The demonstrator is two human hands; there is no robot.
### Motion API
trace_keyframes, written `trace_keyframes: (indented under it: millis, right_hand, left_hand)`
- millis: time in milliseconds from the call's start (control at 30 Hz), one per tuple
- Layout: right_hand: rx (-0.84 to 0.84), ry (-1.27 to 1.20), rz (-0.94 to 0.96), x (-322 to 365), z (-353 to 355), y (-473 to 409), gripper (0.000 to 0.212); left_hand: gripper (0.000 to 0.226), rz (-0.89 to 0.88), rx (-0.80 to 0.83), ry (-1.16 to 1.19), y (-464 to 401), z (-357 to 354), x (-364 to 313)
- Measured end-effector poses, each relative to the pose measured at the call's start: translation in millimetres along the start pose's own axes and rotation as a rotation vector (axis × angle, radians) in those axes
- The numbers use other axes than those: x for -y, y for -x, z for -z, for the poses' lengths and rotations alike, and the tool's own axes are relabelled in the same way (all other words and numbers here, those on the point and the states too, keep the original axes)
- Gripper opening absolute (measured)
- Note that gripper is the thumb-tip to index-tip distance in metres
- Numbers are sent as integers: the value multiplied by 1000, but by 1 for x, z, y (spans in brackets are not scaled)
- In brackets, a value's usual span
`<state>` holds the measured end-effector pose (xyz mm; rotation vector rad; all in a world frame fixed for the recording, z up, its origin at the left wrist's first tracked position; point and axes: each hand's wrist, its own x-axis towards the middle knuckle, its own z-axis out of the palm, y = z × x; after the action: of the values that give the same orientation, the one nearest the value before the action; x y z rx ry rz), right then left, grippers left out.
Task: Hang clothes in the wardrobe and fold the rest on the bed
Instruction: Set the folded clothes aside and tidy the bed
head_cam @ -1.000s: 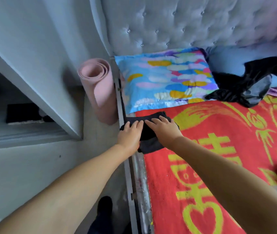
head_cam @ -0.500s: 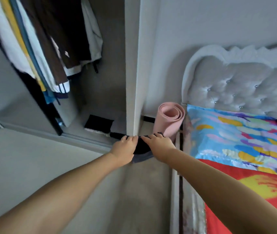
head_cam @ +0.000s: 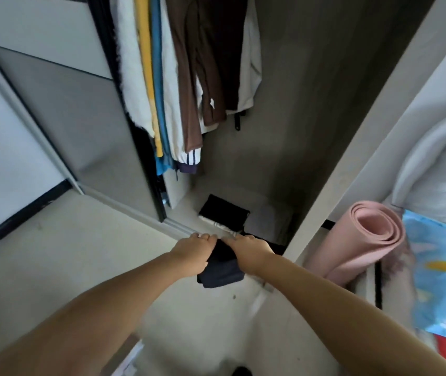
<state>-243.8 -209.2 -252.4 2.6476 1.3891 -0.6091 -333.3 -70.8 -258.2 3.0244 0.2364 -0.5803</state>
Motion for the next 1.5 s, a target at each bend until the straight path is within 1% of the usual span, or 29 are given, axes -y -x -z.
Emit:
trace_keyframes:
  millis: [100,167,400,500,633,733,767,833,900,967,1033,1067,1133,1200,1267,1333,1367,1433,1500]
  right_hand:
    - [15,-7,7,-9,6,-37,63]
    - [23,-26,-8,-27,9,-66,64]
    - [52,-128,-74,-119,5,-179,72]
    - [52,-146,-132,-170,4,-227,69]
    - [21,-149,-216,-244,-10,-291,65]
    - [-2,-108,-324,-295,-25,-331,61]
    - [-7,-102,-355,-311,-30,-341,60]
    - [-41,-74,-412,-341,-40,-359,61]
    - [-76,-37,-478,-365,-53,-372,63]
    - [-123,14,-561,-381,-77,-379,64]
    - [-183,63,-643,-393,-116,-384,65]
    - [-200,82,-681,-397,-140,-386,66]
    - [-206,106,-750,-406,-198,-394,68]
    - [-138,101,-790,-410,-256,-404,65]
    - [-21,38,-807,-403,-308,-412,64]
    - [77,-53,-834,-388,-349,-414,65]
    - [97,-87,-844,-381,-364,-413,68]
    - [76,-140,-848,-375,-386,-411,74]
    - [53,-181,-830,-378,-392,-409,78]
  left_hand:
    - [52,-16,24,-1,-34,3,21]
    - [49,-48,40,0,-69,8,33]
    - [51,-152,99,-6,-229,11,53]
    - [52,-194,108,-31,-307,15,51]
    - [62,-245,62,-43,-414,8,39]
    - [68,-265,30,43,-490,-3,27]
    - [70,-287,7,50,-513,-7,22]
    - [72,-339,-81,-11,-554,-17,11]
    - [74,-342,-155,-70,-587,-32,-2]
    - [74,-339,-224,-88,-614,-56,-16]
    - [69,-389,-301,-87,-638,-93,-31]
    - [68,-422,-322,-84,-649,-115,-38]
    - [70,-464,-315,-65,-671,-172,-51]
    - [71,-466,-223,-40,-684,-236,-67]
    - [72,-432,-74,-16,-682,-294,-76]
    - [83,-434,16,-12,-672,-337,-76]
    - [91,-454,36,-16,-667,-352,-74]
    - [102,-504,63,-3,-663,-367,-69]
    - [105,-533,120,19,-666,-363,-66]
